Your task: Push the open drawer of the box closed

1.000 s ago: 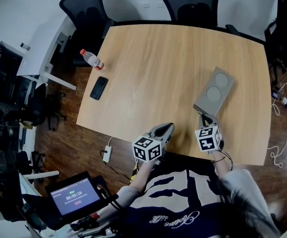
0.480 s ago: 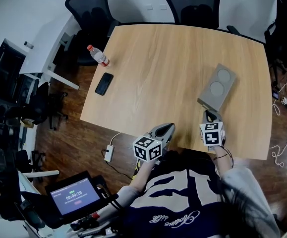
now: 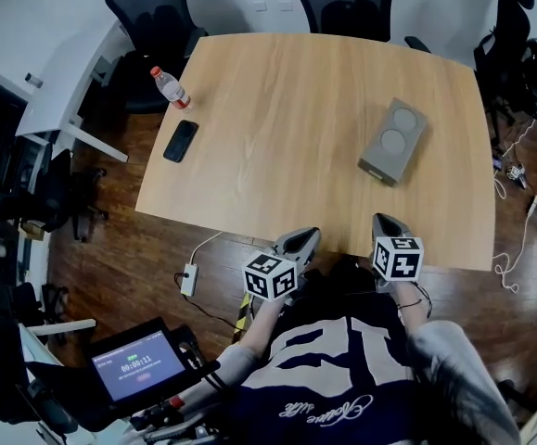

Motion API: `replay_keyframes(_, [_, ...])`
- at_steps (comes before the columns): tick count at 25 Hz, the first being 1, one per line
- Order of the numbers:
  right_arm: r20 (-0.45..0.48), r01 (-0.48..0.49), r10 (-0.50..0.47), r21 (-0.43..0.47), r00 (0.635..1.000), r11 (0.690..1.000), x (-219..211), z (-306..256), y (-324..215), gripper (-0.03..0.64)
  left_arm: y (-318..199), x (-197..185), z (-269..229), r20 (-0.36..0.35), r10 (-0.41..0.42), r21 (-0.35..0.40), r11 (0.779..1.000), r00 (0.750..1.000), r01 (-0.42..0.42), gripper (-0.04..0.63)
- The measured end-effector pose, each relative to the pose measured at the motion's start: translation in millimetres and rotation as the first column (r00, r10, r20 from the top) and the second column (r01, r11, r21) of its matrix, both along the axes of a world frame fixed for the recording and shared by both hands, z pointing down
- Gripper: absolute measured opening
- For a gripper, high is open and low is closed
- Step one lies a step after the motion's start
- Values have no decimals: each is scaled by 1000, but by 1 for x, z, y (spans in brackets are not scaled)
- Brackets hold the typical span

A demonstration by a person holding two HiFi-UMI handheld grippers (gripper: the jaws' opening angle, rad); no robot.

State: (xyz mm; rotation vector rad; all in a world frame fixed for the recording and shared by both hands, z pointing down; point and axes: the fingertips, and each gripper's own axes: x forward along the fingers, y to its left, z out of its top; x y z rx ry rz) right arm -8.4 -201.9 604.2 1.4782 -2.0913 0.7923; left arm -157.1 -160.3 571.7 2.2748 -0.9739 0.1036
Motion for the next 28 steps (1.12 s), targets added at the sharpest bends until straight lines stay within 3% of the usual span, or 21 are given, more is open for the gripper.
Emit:
replay_keyframes(7, [17,16,-15,-32,1000,999,1,2,33,-2,27,-20,8,-25,-87,-20,996,996,87,-2])
replay_keyframes(19, [113,225,-227,27,967,974,-32,-21,47,-2,60,-35,3,-10,-288,-27,957,958,288,-2])
replay_keyframes(24, [111,293,-295,40,949,955,-3,-25,66,-2,74,-9,-8,-22,-363,-15,932,931,363,-2])
replay_keyframes(28, [148,308,-312,48,939,950,39,-27,82,-2,93,42,-15,-17,-360,2,933,933,360,-2])
